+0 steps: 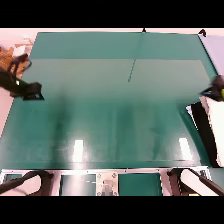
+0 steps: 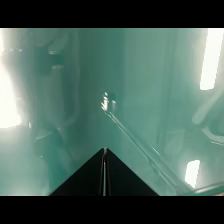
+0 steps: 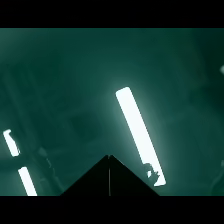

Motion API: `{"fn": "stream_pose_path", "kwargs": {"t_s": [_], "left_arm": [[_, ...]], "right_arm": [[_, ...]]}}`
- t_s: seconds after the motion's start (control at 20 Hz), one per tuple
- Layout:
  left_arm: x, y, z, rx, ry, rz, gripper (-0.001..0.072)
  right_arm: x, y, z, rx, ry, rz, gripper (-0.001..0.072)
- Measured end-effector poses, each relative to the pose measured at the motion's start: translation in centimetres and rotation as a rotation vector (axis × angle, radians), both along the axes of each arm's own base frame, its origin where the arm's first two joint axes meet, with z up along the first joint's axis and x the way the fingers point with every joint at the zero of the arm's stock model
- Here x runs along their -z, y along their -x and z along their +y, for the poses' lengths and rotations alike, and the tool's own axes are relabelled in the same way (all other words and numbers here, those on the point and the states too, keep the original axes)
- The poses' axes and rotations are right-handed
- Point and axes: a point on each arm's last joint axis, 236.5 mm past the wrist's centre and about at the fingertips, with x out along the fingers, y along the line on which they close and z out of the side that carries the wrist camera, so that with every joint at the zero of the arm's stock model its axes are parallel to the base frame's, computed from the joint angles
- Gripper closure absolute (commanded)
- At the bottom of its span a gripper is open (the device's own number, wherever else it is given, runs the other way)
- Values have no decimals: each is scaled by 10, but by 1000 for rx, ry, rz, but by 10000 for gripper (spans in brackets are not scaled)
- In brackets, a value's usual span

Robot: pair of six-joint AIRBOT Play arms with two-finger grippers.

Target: Fold the shirts.

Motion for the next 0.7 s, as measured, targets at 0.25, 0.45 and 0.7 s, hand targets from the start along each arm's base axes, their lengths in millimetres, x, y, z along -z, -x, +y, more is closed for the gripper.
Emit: {"fn": "stream_pose_path", "kwargs": {"t_s": [0.25,0.45,0.7], "left_arm": [[30,56,-15,-27,21,5,681],[40,66,-17,-46,22,-14,681],[40,68,-24,-87,59,-11,681]], "right_arm": [[49,29,112,-243,4,-34,694],[62,41,146,-327,1,-61,694],[65,45,158,-352,-3,-73,694]]}}
